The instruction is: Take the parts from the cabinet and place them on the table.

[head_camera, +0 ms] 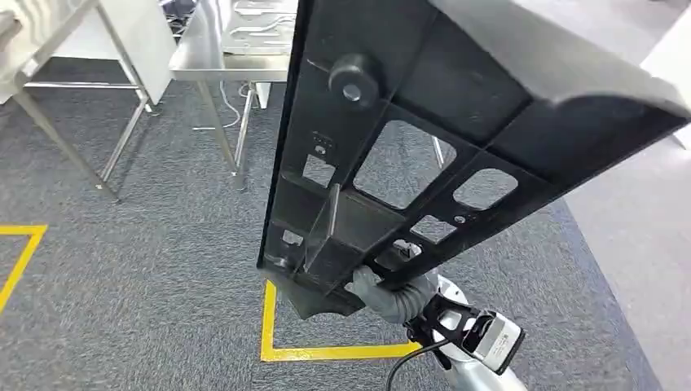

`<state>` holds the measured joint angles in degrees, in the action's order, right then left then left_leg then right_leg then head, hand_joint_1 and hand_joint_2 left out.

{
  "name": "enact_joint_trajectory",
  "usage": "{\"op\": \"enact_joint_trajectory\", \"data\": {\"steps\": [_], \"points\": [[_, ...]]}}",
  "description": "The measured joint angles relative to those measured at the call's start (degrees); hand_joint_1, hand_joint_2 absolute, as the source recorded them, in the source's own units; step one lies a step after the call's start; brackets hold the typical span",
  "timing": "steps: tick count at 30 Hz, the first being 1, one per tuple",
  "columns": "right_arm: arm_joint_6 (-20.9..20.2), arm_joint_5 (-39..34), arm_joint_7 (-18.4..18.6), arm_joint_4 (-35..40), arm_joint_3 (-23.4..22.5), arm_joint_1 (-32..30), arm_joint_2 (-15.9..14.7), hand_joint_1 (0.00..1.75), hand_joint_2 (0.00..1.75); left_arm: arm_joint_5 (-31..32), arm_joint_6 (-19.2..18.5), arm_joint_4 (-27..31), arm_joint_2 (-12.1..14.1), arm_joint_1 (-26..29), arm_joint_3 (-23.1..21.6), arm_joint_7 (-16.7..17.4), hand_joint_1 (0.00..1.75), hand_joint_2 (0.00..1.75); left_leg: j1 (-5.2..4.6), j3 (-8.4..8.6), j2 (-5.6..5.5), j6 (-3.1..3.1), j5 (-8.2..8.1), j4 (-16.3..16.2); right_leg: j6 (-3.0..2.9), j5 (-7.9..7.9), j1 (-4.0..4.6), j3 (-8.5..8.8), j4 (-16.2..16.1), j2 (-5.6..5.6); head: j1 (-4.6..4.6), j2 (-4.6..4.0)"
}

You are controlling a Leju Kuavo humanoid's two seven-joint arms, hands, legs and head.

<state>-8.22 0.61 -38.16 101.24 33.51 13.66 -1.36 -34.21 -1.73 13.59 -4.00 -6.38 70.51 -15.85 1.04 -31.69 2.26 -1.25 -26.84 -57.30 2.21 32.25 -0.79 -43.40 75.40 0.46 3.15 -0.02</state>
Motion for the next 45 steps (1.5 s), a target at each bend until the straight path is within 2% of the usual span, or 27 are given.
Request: {"op": "enact_joint_trajectory", "data": {"steps": [1, 3, 4, 8, 9, 10, 13, 14, 15, 16, 19, 20, 25, 26, 28, 30, 31, 32, 34, 35, 36, 37, 39, 41, 42, 44, 45], "points": [[-0.07, 0.00, -0.13, 0.00, 0.00, -0.02, 0.00, 1.75, 1.75, 0.00, -0.13, 0.00, 0.00, -0.07, 0.00, 0.02, 0.00, 1.75, 0.00, 0.12, 0.52, 0.14, -0.12, -0.01, 0.08, -1.79, -0.12, 1.04, -2.21, -0.21, 0.00, 0.00], [-0.11, 0.07, -0.48, 0.00, 0.00, 0.02, 0.00, 1.75, 1.75, 0.00, -0.26, 0.00, -0.02, -0.16, 0.00, 0.09, 0.00, 1.75, 0.02, 0.58, 0.85, 0.59, -0.47, -0.06, -0.10, -6.69, -0.20, 6.41, -12.27, -0.93, 0.00, 0.00], [-0.09, 0.33, -0.59, 0.00, 0.00, 0.08, 0.00, 1.75, 1.75, 0.00, -0.37, 0.00, -0.02, -0.24, 0.00, 0.09, 0.00, 1.75, 0.01, 0.81, 1.28, 0.86, -0.65, -0.09, -0.43, -7.48, -0.12, 8.86, -17.07, -1.75, 0.00, 0.00], [0.24, 2.34, -0.66, 0.09, 0.00, 0.11, -0.02, 1.75, 1.75, 0.00, -0.94, 0.00, 0.00, -0.59, 0.00, 0.44, 0.00, 1.75, -0.31, 1.07, 1.74, 2.21, -0.90, 0.19, -1.92, -6.83, 0.74, 8.83, -17.21, -1.17, 0.00, 0.00], [0.22, 2.56, -0.66, 0.17, 0.00, 0.12, -0.02, 1.75, 1.75, -0.02, -0.98, 0.00, 0.00, -0.69, 0.02, 0.46, 0.00, 1.75, -0.27, 1.26, 1.72, 2.63, -1.14, 0.15, -2.43, -7.05, 0.26, 9.20, -17.77, -0.97, 0.02, 0.00], [0.22, 2.60, -0.66, 0.24, 0.02, 0.14, 0.00, 1.75, 1.75, 0.00, -1.09, 0.00, 0.00, -0.67, 0.00, 0.48, 0.00, 1.75, -0.01, 0.97, 0.31, 2.86, -1.77, -0.91, -2.71, -7.15, 0.07, 9.55, -18.05, -0.90, 0.00, 0.00], [0.22, 2.62, -0.64, 0.24, 0.02, 0.28, 0.11, 1.75, 1.75, 0.00, -1.09, -0.02, 0.04, -0.24, 0.00, 0.57, 0.00, 1.75, 0.02, -5.30, -1.58, 3.16, -7.79, -13.33, -3.52, -6.74, 0.24, 9.75, -18.05, -0.55, 0.02, 0.00], [0.22, 2.62, -0.63, 0.22, 0.02, 0.16, 0.11, 1.75, 1.75, 0.00, -1.09, -0.02, 0.09, -0.01, 0.02, 0.57, 0.00, 1.75, 0.01, -7.66, -1.70, 3.21, -8.92, -17.54, -3.61, -6.65, 0.36, 9.79, -18.02, -0.25, 0.02, 0.00], [0.22, 2.62, -0.64, 0.22, 0.02, 0.11, 0.11, 1.75, 1.75, 0.00, -1.09, -0.02, 0.11, 0.16, 0.02, 0.57, 0.00, 1.75, 0.02, -8.85, -1.71, 3.13, -8.51, -19.04, -3.66, -6.54, 0.44, 9.95, -18.00, 0.07, 0.02, 0.00], [0.22, 2.62, -0.64, 0.22, 0.02, 0.11, 0.11, 1.75, 1.75, 0.00, -1.09, -0.02, 0.11, 0.21, 0.02, 0.57, 0.00, 1.75, 0.02, -8.48, -1.71, 2.99, -6.66, -17.50, -3.57, -6.36, 0.47, 10.24, -17.98, 0.41, 0.02, 0.00], [0.28, 2.69, -0.68, 0.22, 0.02, 0.11, 0.11, 1.75, 1.75, 0.00, -1.16, -0.02, 0.13, 0.16, 0.02, 0.57, 0.00, 1.75, 0.00, -2.41, -1.83, 2.13, 1.47, -3.32, -3.19, -5.52, 0.53, 11.45, -17.83, 0.95, 0.02, 0.00], [0.30, 2.69, -0.70, 0.22, 0.02, 0.14, 0.11, 1.75, 1.75, 0.00, -1.18, -0.02, 0.26, 0.12, 0.02, 0.55, 0.00, 1.75, -0.49, -1.42, -1.93, 1.79, 0.53, -1.28, -2.77, -5.19, 1.00, 11.51, -17.61, 1.06, 0.00, 0.00], [0.37, 2.88, -0.77, 0.22, -0.02, 0.11, 0.11, 1.75, 1.75, -0.02, -1.33, -0.02, 0.24, 0.07, 0.02, 0.33, 0.00, 1.75, -0.24, -0.31, -1.87, 0.00, 0.05, -0.05, -1.23, -4.94, 0.55, 11.09, -15.97, 0.97, 0.00, 0.00], [0.41, 2.88, -0.77, 0.24, -0.02, 0.23, 0.11, 1.75, 1.75, 0.00, -1.42, -0.02, 0.24, 0.01, 0.02, 0.33, 0.00, 1.75, -0.24, 0.03, -1.80, -0.25, -0.12, -0.05, -0.92, -4.00, 0.54, 10.08, -13.77, 0.52, 0.00, 0.00], [0.61, 2.91, -0.81, 0.22, -0.04, 0.17, 0.09, 1.75, 1.75, 0.00, -1.60, -0.02, 0.24, 0.03, 0.02, 0.17, 0.00, 1.75, -0.29, 0.43, -1.72, -0.51, -0.59, -0.06, -0.42, -0.26, 0.31, 4.83, -4.93, 0.25, 0.00, 0.00], [0.79, 2.97, -0.81, 0.22, -0.04, -0.13, -0.04, 1.75, 1.75, 0.00, -1.73, -0.02, 0.26, 0.12, 0.02, 0.05, 0.00, 1.75, -0.29, 0.87, -1.70, -0.41, -1.13, -0.11, -0.21, 0.91, 0.09, 0.70, 0.59, 0.21, 0.00, 0.00], [0.92, 3.02, -0.83, 0.22, -0.07, -0.22, -0.09, 1.75, 1.75, 0.00, -1.75, -0.02, 0.26, 0.17, 0.02, 0.00, 0.00, 1.75, -0.27, 1.31, -1.70, -0.33, -1.51, -0.11, -0.14, -0.48, -0.02, 0.36, -0.18, 0.15, 0.00, 0.00], [0.98, 3.04, -0.83, 0.22, -0.07, -0.23, -0.11, 1.75, 1.75, 0.00, -1.77, -0.02, 0.24, 0.20, 0.02, -0.02, 0.00, 1.75, -0.25, 2.01, -1.71, -0.16, -1.98, -0.12, -0.29, -3.33, -0.09, 1.40, -3.62, 0.04, 0.00, 0.00], [1.05, 3.04, -0.83, 0.24, -0.11, -0.22, -0.11, 1.75, 1.75, 0.00, -1.79, -0.02, 0.24, 0.19, 0.02, -0.11, 0.00, 1.75, -0.23, 3.64, -1.70, 0.22, -3.06, -0.11, -0.73, -9.78, -0.05, 5.46, -13.73, -0.43, 0.00, 0.00], [1.07, 3.04, -0.83, 0.17, -0.15, -0.26, -0.17, 1.75, 1.75, 0.00, -1.79, -0.02, 0.22, 0.22, 0.02, -0.11, 0.00, 1.75, -0.27, 3.93, -1.64, 0.47, -3.48, 0.03, -1.11, -9.36, 0.15, 6.04, -15.08, -0.80, 0.00, 0.00], [1.11, 3.06, -0.83, 0.19, -0.15, -0.19, -0.17, 1.75, 1.75, 0.00, -1.82, -0.02, 0.22, 0.07, 0.02, -0.13, 0.00, 1.75, -0.36, 3.99, -1.62, 0.81, -3.64, -0.04, -1.36, -6.93, 0.69, 5.66, -16.48, -1.01, -0.04, 0.00], [1.11, 3.06, -0.83, 0.24, -0.18, -0.35, -0.17, 1.75, 1.75, 0.04, -1.86, -0.02, 0.22, 0.02, 0.02, -0.18, 0.00, 1.75, -0.42, 3.99, -1.39, 1.40, -4.04, 0.33, -2.02, -8.05, 0.76, 5.96, -16.25, -0.87, 0.00, 0.00], [1.14, 3.06, -0.83, 0.24, -0.28, -0.46, -0.20, 1.75, 1.75, 0.02, -1.86, -0.02, 0.22, 0.09, 0.02, -0.28, 0.00, 1.75, -0.53, 5.19, -1.31, 2.07, -3.79, -0.26, -2.77, -7.65, 0.57, 6.86, -16.62, -0.55, -0.02, 0.00], [1.11, 3.06, -0.85, 0.41, -0.31, -0.41, -0.20, 1.75, 1.75, 0.00, -1.86, -0.02, 0.22, -0.22, 0.02, -0.28, 0.00, 1.75, -0.27, 3.45, -1.60, 2.34, -3.63, -4.18, -3.42, -7.23, 0.32, 8.49, -17.22, -0.38, -0.02, 0.00], [1.11, 3.08, -0.85, 0.41, -0.31, -0.30, -0.17, 1.75, 1.75, 0.00, -1.86, -0.02, 0.17, -0.28, 0.02, -0.26, 0.00, 1.75, -0.25, 0.93, -1.65, 2.51, -3.98, -8.28, -3.69, -6.89, 0.36, 8.88, -17.22, -0.39, 0.00, 0.00], [1.00, 3.08, -0.85, 0.39, -0.31, -0.42, -0.20, 1.75, 1.75, 0.02, -1.84, -0.02, 0.20, -0.01, 0.02, -0.35, 0.00, 1.75, -0.27, -5.10, -1.68, 2.88, -7.77, -16.46, -3.95, -5.86, 0.53, 9.88, -17.22, -0.06, 0.00, 0.00], [0.98, 3.08, -0.85, 0.37, -0.31, -0.52, -0.20, 1.75, 1.75, 0.00, -1.79, -0.02, 0.20, 0.19, 0.02, -0.42, 0.00, 1.75, -0.28, -6.94, -1.69, 2.81, -9.59, -18.16, -4.03, -5.36, 0.63, 10.48, -17.22, 0.13, 0.00, 0.00]]}}
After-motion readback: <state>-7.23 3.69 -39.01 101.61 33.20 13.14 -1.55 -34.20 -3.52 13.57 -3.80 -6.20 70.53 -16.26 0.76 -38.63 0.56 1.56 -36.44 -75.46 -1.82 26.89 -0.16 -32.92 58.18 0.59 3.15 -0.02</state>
